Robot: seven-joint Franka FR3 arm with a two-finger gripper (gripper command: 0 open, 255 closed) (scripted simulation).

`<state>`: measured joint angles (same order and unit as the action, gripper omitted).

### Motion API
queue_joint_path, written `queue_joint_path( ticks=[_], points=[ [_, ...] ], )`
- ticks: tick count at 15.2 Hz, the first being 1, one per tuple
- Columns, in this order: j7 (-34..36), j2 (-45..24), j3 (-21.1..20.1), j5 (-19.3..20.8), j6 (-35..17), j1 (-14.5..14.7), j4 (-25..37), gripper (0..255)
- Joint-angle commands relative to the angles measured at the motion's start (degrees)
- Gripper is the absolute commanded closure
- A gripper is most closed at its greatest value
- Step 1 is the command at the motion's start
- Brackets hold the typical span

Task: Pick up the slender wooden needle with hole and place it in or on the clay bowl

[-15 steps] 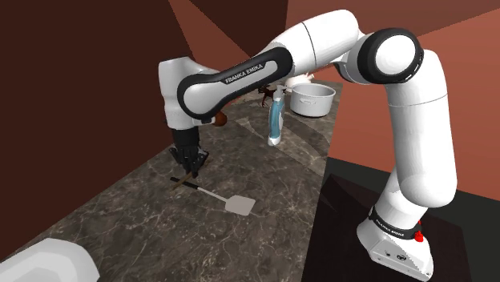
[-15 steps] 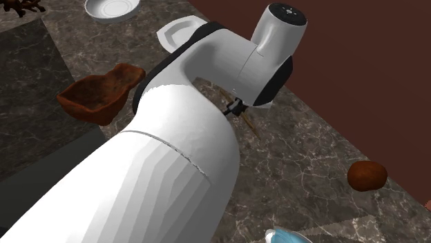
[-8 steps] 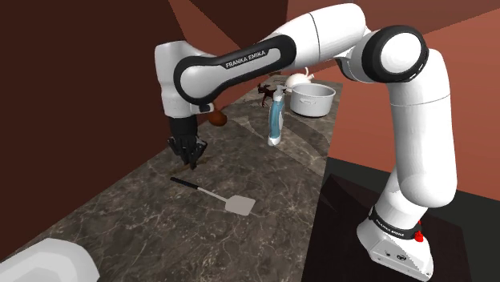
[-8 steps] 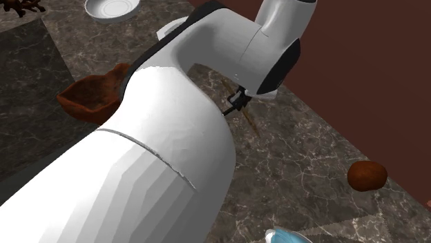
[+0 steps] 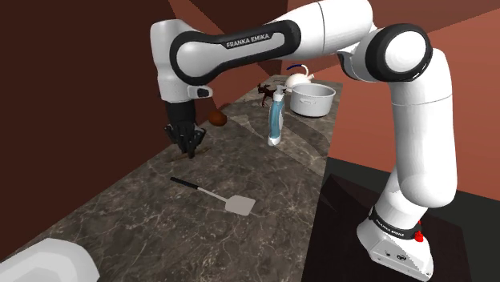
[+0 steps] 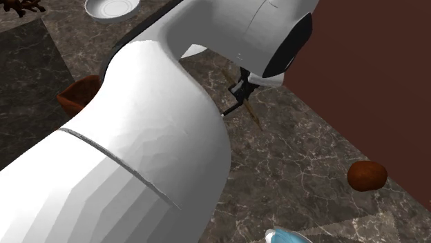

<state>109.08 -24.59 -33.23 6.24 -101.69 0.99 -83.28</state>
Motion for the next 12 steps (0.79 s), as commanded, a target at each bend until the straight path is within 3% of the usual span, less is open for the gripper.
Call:
queue_joint_path(
  ticks=[1, 12],
  points=[
    [0.0, 0.2, -0.1, -0.1, 1.4, 0.1, 1.2, 255],
    [0.6, -0.5, -0.3, 0.2, 10.2, 1.5, 10.8, 255]
  ],
)
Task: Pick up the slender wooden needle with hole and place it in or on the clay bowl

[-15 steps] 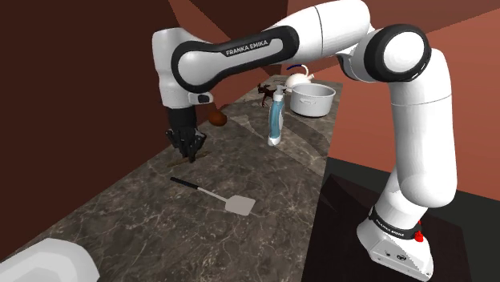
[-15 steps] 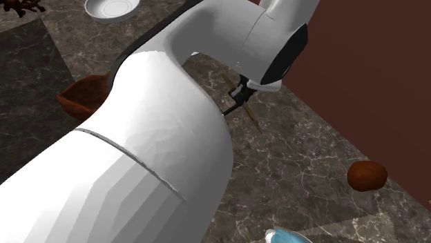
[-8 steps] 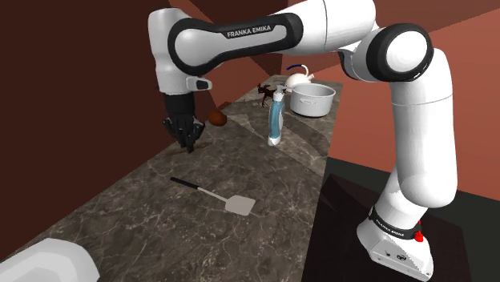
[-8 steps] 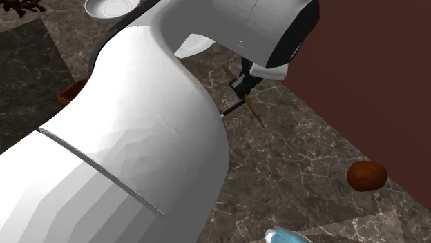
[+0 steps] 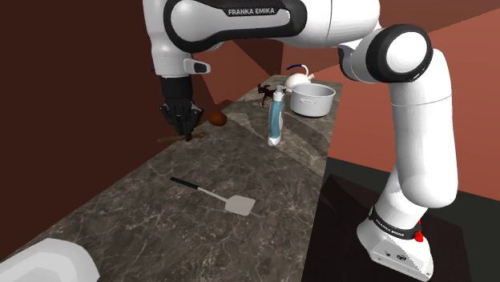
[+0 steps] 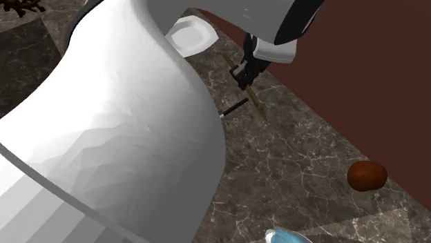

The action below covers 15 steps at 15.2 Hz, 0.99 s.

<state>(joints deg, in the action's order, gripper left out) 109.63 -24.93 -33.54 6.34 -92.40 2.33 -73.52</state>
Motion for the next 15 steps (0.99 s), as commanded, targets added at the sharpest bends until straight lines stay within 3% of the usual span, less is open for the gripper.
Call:
queue_joint_path(
  ticks=[1, 3, 9, 15],
  points=[
    [0.1, -0.3, 0.0, 0.1, 1.8, 0.3, 2.1, 255],
    [0.2, -0.6, 0.0, 0.3, 3.1, 0.7, 3.7, 255],
    [4.9, 7.6, -2.7, -3.5, -1.6, 1.2, -8.0, 255],
    [10.1, 13.4, -5.4, -6.5, -4.6, 3.4, -15.4, 255]
  ],
)
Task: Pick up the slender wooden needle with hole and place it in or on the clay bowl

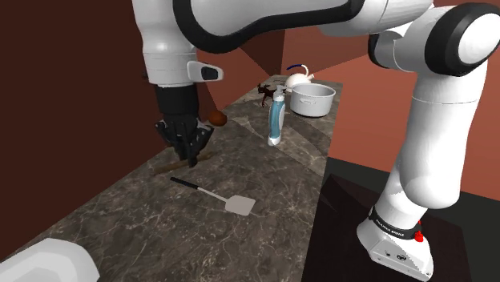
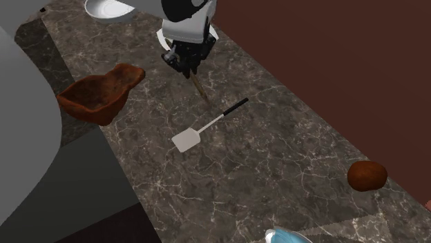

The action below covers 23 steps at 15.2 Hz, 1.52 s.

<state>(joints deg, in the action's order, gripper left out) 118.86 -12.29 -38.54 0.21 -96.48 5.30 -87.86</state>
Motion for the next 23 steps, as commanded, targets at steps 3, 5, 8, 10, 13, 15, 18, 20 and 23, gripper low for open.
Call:
queue_joint_path(
  ticks=[3, 5, 8, 10, 13, 15, 18, 20, 23],
  points=[
    [3.8, 2.8, -1.8, -1.6, -1.7, 1.9, -3.6, 255],
    [5.9, 3.9, -2.8, -2.2, -2.3, 3.1, -4.9, 255],
    [9.2, 5.0, -4.3, -2.8, -3.2, 5.0, -6.2, 255],
    [11.7, 5.4, -5.4, -3.0, -3.6, 6.3, -6.8, 255],
    [15.6, 5.5, -7.0, -2.8, -4.2, 8.6, -7.0, 255],
    [18.4, 5.1, -8.1, -2.4, -4.6, 10.3, -6.9, 255],
    [22.8, 3.9, -9.7, -1.2, -5.0, 13.1, -6.1, 255],
    [26.0, 2.8, -10.7, -0.1, -5.1, 15.3, -5.2, 255],
    [28.7, 1.6, -11.4, 1.0, -5.9, 17.2, -4.9, 255]
  ],
)
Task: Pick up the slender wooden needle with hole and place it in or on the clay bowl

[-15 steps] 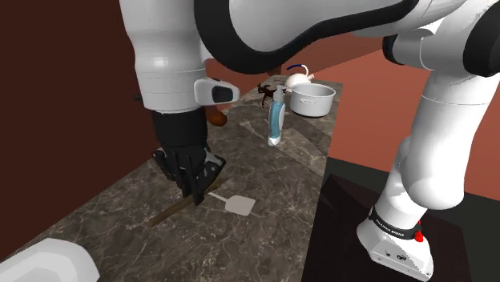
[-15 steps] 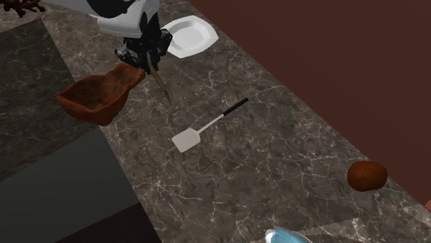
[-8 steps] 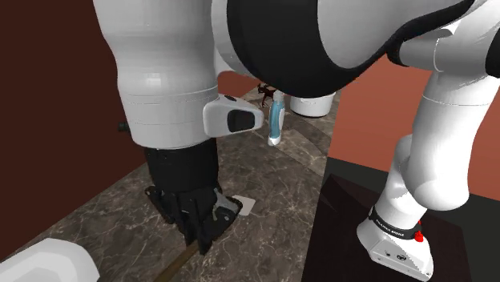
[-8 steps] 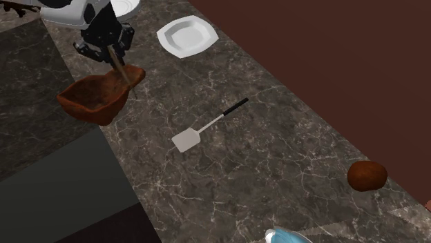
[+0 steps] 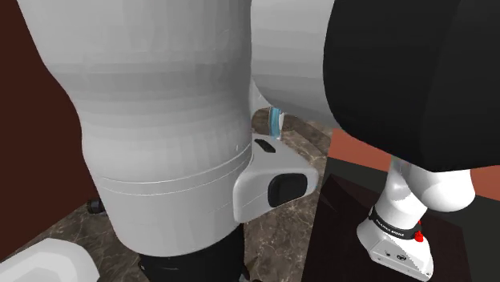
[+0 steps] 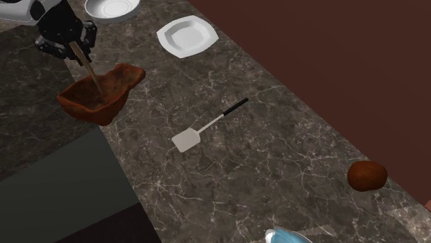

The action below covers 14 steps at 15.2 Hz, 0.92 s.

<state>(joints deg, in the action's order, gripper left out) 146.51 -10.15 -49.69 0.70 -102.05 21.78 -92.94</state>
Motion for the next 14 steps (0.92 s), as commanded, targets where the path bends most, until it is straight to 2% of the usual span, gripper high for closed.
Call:
queue_joint_path(
  ticks=[1, 14],
  points=[
    [1.0, -0.5, -0.2, 0.5, -1.1, 0.7, -0.7, 255],
    [0.8, -1.5, 0.2, 1.2, -10.1, 0.5, -9.0, 255]
  ],
)
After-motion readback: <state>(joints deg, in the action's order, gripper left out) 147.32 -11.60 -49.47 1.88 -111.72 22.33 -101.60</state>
